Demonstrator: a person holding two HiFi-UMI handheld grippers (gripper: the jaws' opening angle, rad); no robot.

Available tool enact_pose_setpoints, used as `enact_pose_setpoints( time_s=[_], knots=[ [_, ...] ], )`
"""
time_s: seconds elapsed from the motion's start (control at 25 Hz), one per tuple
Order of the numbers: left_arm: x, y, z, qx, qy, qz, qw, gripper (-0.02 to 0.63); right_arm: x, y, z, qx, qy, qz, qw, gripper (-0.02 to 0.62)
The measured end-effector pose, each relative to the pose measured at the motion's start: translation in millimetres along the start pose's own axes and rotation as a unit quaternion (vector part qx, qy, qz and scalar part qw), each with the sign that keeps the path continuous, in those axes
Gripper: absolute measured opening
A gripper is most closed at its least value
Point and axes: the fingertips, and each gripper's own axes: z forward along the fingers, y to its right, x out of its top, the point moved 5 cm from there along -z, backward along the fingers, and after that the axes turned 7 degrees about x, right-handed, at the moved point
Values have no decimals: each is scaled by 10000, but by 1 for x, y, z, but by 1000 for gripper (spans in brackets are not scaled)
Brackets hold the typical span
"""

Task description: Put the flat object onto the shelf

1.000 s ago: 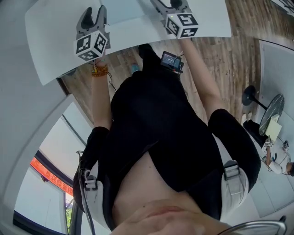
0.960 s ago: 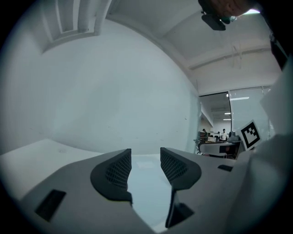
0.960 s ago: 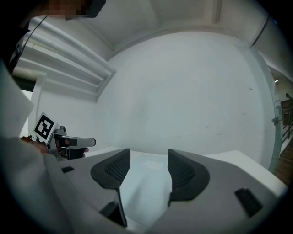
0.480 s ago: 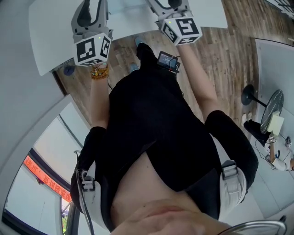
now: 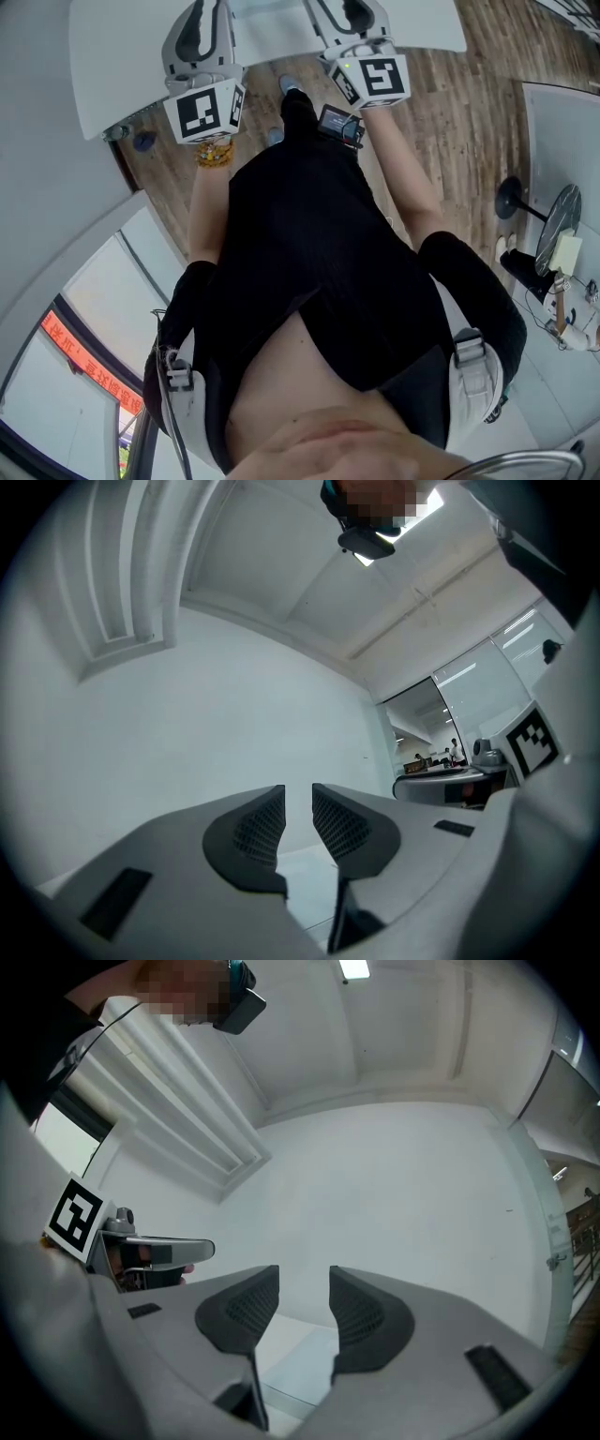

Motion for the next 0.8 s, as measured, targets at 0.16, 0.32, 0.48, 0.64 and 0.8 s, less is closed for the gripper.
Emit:
enact_pose_setpoints(
  time_s=[0.16,0.32,0.48,0.64,0.8],
  knots=[
    [-1,6,-12,-7,-38,59,10000,72,-6,-6,-7,-3,-24,50,10000,156],
    [-5,5,-25,24,-101,108,9999,54,-12,-17,-10,44,-59,97,9999,141],
    [-18,2,-34,83,-276,152,9995,38,-22,-26,-12,216,-227,156,9994,140],
    [-28,-1,-42,133,-409,110,9990,31,-31,-32,-18,237,-342,137,9990,137],
    [-39,-2,-49,156,-471,161,9986,28,-36,-39,-25,314,-300,36,9991,137]
  ],
)
